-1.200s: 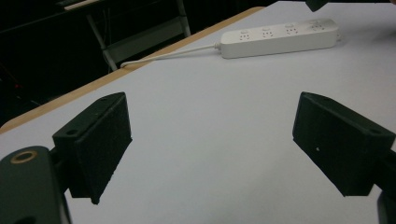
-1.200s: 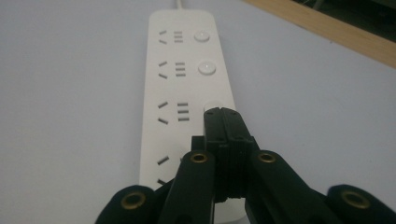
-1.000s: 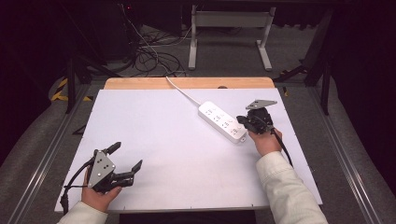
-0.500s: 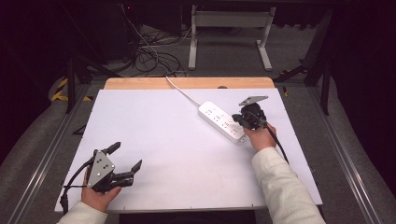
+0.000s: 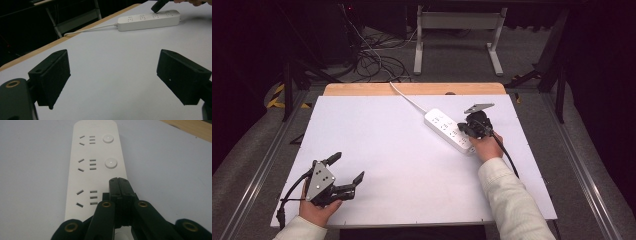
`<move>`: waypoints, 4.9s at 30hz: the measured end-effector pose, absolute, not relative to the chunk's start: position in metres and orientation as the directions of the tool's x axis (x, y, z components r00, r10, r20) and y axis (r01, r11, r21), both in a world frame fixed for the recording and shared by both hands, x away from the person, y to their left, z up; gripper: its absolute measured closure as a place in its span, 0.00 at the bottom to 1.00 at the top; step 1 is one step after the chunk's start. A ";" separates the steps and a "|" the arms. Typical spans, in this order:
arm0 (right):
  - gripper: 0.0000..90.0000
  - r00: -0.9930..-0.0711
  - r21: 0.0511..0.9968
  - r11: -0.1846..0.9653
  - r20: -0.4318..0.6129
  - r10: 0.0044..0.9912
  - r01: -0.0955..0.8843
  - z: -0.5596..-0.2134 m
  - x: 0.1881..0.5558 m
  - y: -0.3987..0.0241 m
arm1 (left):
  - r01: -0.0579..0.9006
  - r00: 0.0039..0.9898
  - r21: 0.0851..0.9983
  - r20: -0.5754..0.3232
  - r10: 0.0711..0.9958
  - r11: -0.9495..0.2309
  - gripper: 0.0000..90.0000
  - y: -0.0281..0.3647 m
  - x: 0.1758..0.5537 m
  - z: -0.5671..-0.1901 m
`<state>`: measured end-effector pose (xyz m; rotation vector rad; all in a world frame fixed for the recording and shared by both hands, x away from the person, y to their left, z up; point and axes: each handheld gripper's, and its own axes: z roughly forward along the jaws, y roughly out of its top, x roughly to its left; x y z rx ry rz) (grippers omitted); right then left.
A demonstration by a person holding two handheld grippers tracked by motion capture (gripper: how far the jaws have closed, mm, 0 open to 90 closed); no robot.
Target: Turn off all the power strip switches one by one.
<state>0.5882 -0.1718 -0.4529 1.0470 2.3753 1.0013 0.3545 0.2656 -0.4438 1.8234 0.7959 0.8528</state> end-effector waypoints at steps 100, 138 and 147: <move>1.00 -0.625 0.779 0.412 -0.035 0.780 0.472 -0.460 0.610 -0.142 | 0.153 0.551 0.925 0.213 0.807 -0.349 0.13 0.265 0.353 -0.443; 1.00 -0.633 0.769 0.433 -0.046 0.772 0.471 -0.462 0.609 -0.136 | 0.147 0.553 0.926 0.215 0.805 -0.348 0.14 0.266 0.352 -0.443; 1.00 -0.625 0.767 0.429 -0.047 0.779 0.477 -0.463 0.609 -0.137 | 0.149 0.555 0.925 0.214 0.804 -0.349 0.13 0.266 0.352 -0.443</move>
